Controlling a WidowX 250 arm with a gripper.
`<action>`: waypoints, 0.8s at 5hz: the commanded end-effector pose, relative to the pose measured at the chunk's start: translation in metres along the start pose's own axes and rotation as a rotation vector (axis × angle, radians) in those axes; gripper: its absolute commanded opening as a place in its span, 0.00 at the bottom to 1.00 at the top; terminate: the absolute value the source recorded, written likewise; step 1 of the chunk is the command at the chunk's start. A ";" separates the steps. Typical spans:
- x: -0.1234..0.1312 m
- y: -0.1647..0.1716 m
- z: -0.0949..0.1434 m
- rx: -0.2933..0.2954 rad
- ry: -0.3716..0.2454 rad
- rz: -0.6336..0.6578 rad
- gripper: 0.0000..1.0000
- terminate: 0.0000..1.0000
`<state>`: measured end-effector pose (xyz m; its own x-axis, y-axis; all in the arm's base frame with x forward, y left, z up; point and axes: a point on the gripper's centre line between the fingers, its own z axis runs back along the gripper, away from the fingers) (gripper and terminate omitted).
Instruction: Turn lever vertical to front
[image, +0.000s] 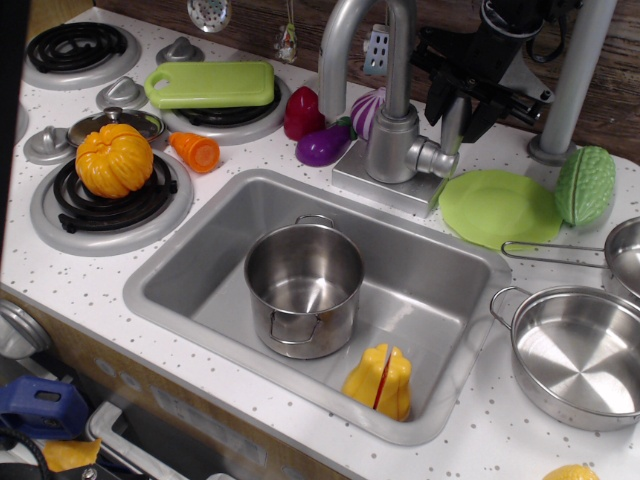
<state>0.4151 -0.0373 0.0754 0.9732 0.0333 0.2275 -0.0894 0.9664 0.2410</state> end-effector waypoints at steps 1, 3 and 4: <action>-0.007 -0.002 0.032 -0.063 0.052 0.051 0.00 0.00; -0.017 -0.001 0.023 -0.095 0.110 0.023 0.00 0.00; -0.021 -0.007 0.012 -0.109 0.110 0.027 0.00 0.00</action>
<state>0.3861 -0.0491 0.0604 0.9931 0.0927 0.0717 -0.1024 0.9840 0.1458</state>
